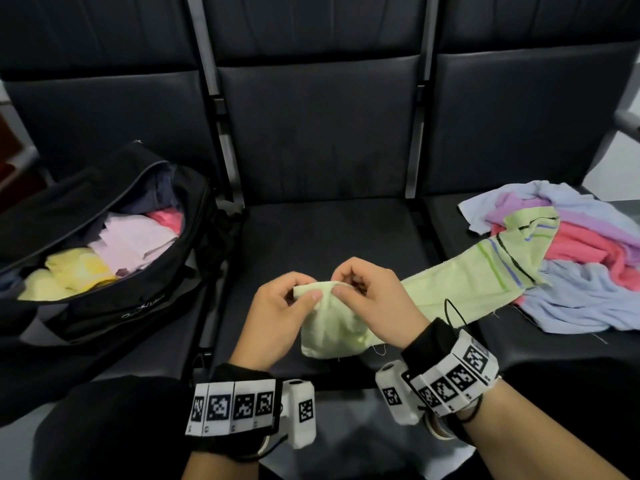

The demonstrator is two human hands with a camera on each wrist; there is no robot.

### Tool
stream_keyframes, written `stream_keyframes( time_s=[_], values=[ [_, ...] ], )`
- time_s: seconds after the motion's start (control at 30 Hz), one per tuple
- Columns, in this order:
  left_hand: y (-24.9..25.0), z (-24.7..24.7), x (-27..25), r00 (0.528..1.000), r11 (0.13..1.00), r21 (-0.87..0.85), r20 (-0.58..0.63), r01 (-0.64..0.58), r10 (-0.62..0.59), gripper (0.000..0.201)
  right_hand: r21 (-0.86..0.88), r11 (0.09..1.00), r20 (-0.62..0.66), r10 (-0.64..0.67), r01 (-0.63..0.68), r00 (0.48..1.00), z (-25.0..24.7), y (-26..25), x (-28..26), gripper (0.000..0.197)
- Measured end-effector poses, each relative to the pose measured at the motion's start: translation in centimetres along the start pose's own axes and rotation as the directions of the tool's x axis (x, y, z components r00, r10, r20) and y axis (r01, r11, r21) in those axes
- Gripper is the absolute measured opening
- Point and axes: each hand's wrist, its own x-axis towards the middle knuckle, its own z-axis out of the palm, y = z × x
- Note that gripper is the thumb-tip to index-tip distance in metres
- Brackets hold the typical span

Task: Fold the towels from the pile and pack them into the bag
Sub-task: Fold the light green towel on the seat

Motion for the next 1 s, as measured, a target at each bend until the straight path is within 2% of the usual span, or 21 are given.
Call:
stream_keyframes(
  time_s=[0.07,0.17,0.23,0.3,0.37,0.43,0.5,0.53,0.57,0.6,0.67,0.73,0.83,0.93,1.0],
  values=[
    [0.2,0.0,0.0,0.998,0.999,-0.018,-0.051,-0.028,0.027,0.006,-0.035,0.999,0.012,0.000,0.001,1.000,0.0,0.1,-0.1,0.007],
    [0.0,-0.7,0.2,0.976,0.994,-0.058,-0.202,-0.091,0.078,0.009,-0.125,0.992,0.091,0.022,-0.010,0.996,-0.6,0.8,-0.4,0.004],
    [-0.2,-2.0,0.4,0.941,0.991,-0.038,-0.321,-0.127,0.108,0.012,-0.217,0.976,0.126,0.033,-0.004,0.991,-1.4,1.4,-0.7,0.003],
    [-0.6,-3.6,0.6,0.889,0.989,-0.033,-0.445,-0.141,0.112,0.014,-0.248,0.969,0.105,0.038,-0.011,0.994,-2.9,2.0,-0.8,0.002],
    [-1.0,-5.4,0.6,0.795,0.987,-0.043,-0.599,-0.156,0.099,0.015,-0.252,0.967,0.075,0.049,-0.029,0.996,-4.5,2.4,-0.7,0.005],
    [-1.4,-7.0,0.7,0.653,0.988,-0.036,-0.754,-0.153,0.073,0.016,-0.266,0.963,0.040,0.051,-0.039,0.998,-5.9,2.7,-0.5,0.008],
    [-2.1,-8.5,0.7,0.511,0.991,-0.055,-0.859,-0.125,0.017,0.014,-0.283,0.958,-0.027,0.046,-0.052,0.999,-7.1,2.9,-0.4,0.008],
    [-2.5,-9.2,0.6,0.466,0.992,-0.072,-0.885,-0.107,-0.014,0.012,-0.281,0.957,-0.073,0.048,-0.067,0.996,-7.5,3.0,-0.4,0.009],
    [-2.9,-9.6,0.6,0.447,0.993,-0.085,-0.894,-0.085,-0.038,0.009,-0.270,0.959,-0.120,0.054,-0.085,0.991,-7.9,3.1,-0.4,0.010],
    [-3.3,-9.9,0.5,0.453,0.994,-0.092,-0.890,-0.053,-0.058,0.007,-0.254,0.962,-0.164,0.061,-0.102,0.985,-8.1,3.3,-0.4,0.011],
    [-3.9,-9.7,0.4,0.514,0.995,-0.104,-0.853,0.001,-0.090,0.012,-0.226,0.968,-0.211,0.064,-0.112,0.975,-7.9,3.3,-0.4,0.015],
    [-4.0,-8.8,0.4,0.609,0.992,-0.113,-0.785,0.049,-0.119,0.016,-0.187,0.977,-0.197,0.067,-0.105,0.978,-6.9,3.2,-0.4,0.018],
    [-3.5,-6.3,0.5,0.751,0.989,-0.088,-0.644,0.119,-0.148,0.010,-0.119,0.988,-0.145,0.077,-0.095,0.986,-5.1,2.8,-0.3,0.015],
    [-2.1,-3.3,0.4,0.878,0.995,-0.042,-0.468,0.095,-0.103,0.028,-0.088,0.993,-0.068,0.070,-0.076,0.995,-3.5,2.1,-0.3,0.017],
    [-1.1,-1.4,0.2,0.945,0.998,-0.020,-0.320,0.063,-0.066,0.036,-0.086,0.994,-0.025,0.069,-0.071,0.997,-2.8,1.7,-0.4,0.021]
  ],
)
